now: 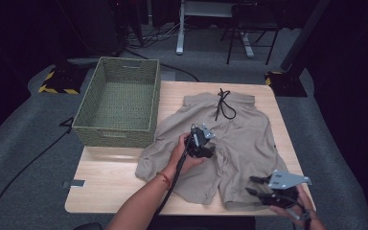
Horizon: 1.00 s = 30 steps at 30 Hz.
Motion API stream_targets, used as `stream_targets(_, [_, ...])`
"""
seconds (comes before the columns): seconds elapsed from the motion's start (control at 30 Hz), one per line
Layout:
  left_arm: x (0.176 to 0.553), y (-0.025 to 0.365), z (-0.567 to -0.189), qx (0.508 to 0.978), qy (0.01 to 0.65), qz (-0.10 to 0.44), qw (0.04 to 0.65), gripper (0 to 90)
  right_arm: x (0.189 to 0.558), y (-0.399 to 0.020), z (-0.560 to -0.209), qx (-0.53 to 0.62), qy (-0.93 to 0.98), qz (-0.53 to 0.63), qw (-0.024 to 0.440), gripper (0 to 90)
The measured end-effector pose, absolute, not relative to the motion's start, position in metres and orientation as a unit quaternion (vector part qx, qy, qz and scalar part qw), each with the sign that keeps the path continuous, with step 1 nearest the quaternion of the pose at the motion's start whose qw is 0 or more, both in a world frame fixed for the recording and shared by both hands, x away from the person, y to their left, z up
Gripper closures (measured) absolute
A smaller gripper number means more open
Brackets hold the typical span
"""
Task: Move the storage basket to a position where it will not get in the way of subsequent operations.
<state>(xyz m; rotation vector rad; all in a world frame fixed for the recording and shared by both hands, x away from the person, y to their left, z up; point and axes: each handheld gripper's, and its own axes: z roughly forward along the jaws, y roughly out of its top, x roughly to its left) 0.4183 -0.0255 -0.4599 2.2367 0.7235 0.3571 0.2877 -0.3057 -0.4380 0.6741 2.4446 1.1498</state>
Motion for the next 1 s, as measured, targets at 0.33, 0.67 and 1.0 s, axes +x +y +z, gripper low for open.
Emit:
stream_targets(0.33, [0.347,-0.074,-0.465,0.919,0.13,0.051,0.369,27.6,0.342,-0.383,-0.452,0.415,0.804,0.349,0.244,51.4])
stream_targets(0.67, [0.345,-0.08,-0.49,0.935,0.107,0.038,0.337,63.4,0.363,-0.4,-0.489,0.463,0.811,0.296,0.203,58.9])
stream_targets(1.0, [0.34,-0.053,-0.489,0.935,0.1,0.032,0.339,88.8,0.353,-0.422,-0.481,0.5,0.779,0.309,0.218,87.6])
